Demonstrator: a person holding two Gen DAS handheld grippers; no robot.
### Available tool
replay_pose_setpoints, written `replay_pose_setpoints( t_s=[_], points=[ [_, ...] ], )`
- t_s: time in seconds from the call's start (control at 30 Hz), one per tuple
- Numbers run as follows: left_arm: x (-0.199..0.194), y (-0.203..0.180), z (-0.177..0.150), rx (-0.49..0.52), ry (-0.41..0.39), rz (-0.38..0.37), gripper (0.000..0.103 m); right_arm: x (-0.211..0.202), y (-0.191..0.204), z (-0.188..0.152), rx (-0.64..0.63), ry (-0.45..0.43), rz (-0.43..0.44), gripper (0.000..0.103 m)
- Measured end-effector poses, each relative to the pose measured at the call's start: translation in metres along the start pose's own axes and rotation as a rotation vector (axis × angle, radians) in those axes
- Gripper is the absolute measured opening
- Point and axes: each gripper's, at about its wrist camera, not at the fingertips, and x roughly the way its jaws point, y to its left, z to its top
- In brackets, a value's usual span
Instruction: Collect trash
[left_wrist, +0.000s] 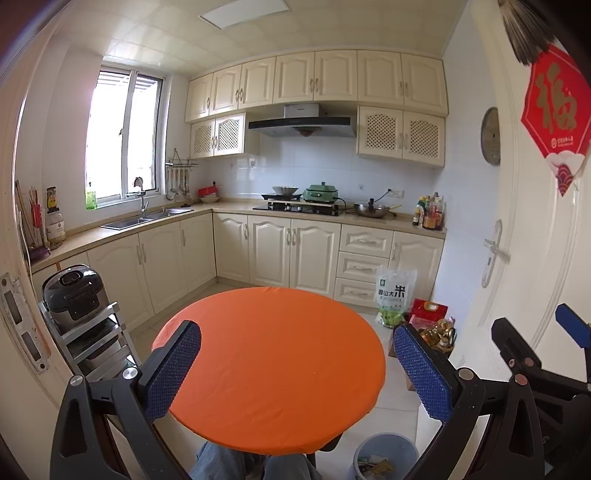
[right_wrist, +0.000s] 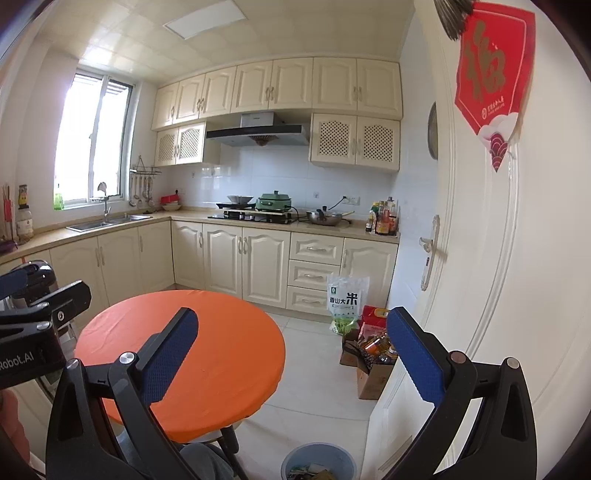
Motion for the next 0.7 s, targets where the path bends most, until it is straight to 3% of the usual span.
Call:
replay_pose_setpoints(
  t_s=[0.7],
  points=[
    [0.020, -0.008, 0.000, 0.008, 0.018, 0.003, 0.102, -0.006, 0.002, -0.003, 0.008, -0.019, -0.018, 0.103]
  ],
)
